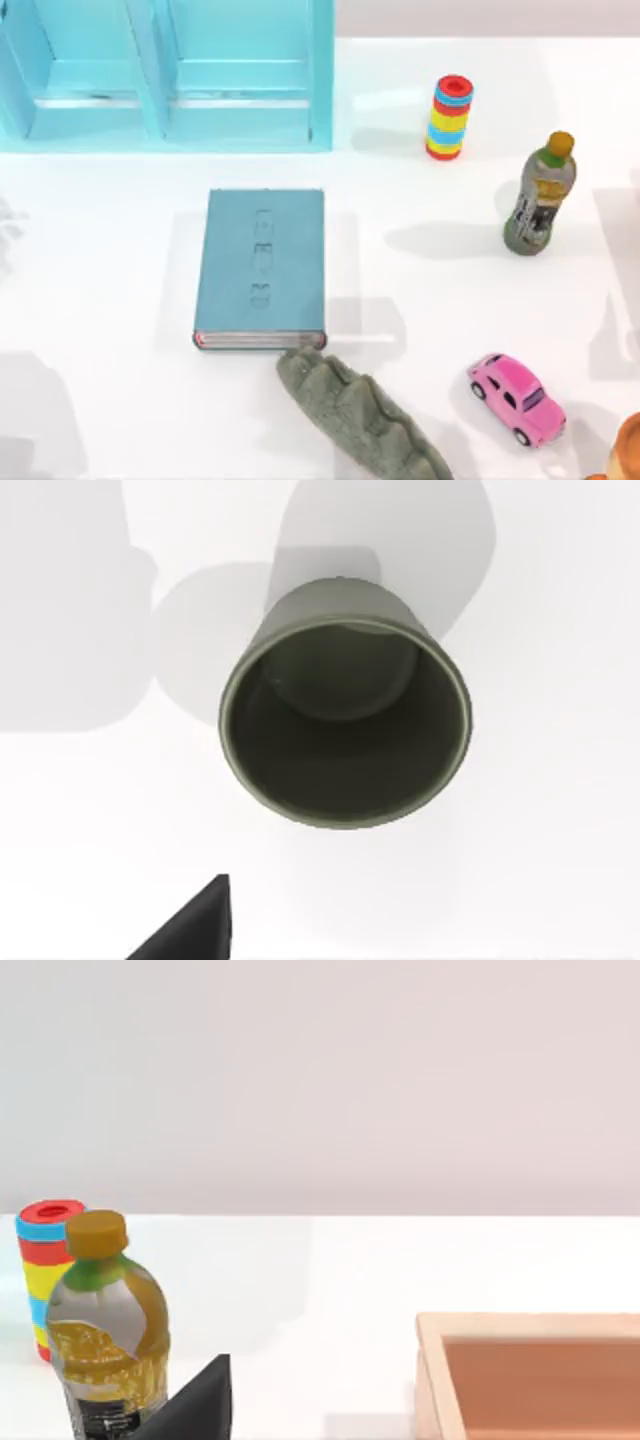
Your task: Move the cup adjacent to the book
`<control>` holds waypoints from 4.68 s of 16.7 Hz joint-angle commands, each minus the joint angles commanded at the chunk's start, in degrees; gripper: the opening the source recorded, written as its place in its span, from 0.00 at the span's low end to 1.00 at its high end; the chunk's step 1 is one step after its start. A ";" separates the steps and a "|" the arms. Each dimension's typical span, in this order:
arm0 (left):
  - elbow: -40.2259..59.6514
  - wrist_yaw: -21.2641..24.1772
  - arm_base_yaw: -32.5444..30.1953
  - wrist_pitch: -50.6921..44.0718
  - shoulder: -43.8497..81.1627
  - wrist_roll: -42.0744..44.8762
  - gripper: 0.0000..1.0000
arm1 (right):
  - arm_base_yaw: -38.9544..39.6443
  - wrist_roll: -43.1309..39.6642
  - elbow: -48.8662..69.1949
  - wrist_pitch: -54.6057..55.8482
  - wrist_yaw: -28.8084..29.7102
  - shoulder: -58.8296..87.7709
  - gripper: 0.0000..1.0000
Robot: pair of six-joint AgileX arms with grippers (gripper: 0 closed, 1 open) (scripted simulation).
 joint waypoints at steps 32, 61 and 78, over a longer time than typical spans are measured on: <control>-17.78 -0.01 0.27 25.02 7.24 0.38 0.02 | 0.00 0.00 0.00 0.00 0.00 0.00 1.00; -7.37 -0.04 -3.80 10.92 4.23 -8.53 0.00 | 0.00 0.00 0.00 0.00 0.00 0.00 1.00; 12.07 0.72 -38.98 2.50 16.65 -90.66 0.00 | 0.00 0.00 0.00 0.00 0.00 0.00 1.00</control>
